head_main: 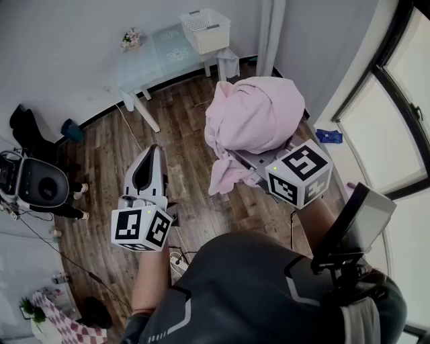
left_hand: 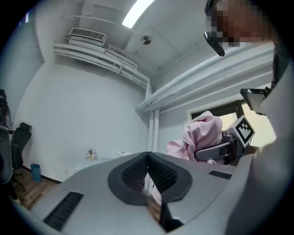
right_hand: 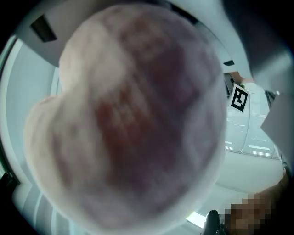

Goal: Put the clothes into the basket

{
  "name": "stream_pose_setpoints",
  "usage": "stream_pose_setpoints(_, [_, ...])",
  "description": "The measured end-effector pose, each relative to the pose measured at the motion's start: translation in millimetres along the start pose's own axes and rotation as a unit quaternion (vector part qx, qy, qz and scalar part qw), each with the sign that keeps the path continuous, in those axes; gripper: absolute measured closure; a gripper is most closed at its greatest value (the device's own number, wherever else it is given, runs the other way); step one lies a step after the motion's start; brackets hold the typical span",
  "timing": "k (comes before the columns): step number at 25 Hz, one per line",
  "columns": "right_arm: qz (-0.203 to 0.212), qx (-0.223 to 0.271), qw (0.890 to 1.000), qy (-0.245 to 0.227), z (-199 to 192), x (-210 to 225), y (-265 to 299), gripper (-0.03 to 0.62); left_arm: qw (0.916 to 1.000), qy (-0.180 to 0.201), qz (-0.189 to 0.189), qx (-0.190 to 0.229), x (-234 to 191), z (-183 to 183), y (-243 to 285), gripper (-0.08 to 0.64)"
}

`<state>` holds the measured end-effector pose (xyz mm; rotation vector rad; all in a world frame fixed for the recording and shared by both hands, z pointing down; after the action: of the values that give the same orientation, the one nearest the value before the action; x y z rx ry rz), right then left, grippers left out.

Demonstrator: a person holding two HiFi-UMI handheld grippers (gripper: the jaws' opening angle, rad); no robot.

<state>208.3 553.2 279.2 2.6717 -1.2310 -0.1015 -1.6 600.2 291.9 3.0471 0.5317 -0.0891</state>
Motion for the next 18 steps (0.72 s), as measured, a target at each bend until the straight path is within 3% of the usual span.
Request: stream_pose_setpoints(18, [-0.003,0.006,1.000,0.001,6,-17,16,0.278,0.9999,-0.013,-0.009,0.002,-17,-7,-14,0.551])
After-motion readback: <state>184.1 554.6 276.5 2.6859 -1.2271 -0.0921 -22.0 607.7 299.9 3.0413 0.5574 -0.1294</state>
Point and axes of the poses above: the fingertips, and each gripper's own axes: y forward along the fingers, x to its right, z out of its top, the point moved 5 cm from there along -y, backward along the fingers, and after that the axes turned 5 degrees about -x, right-handed, at the moved point
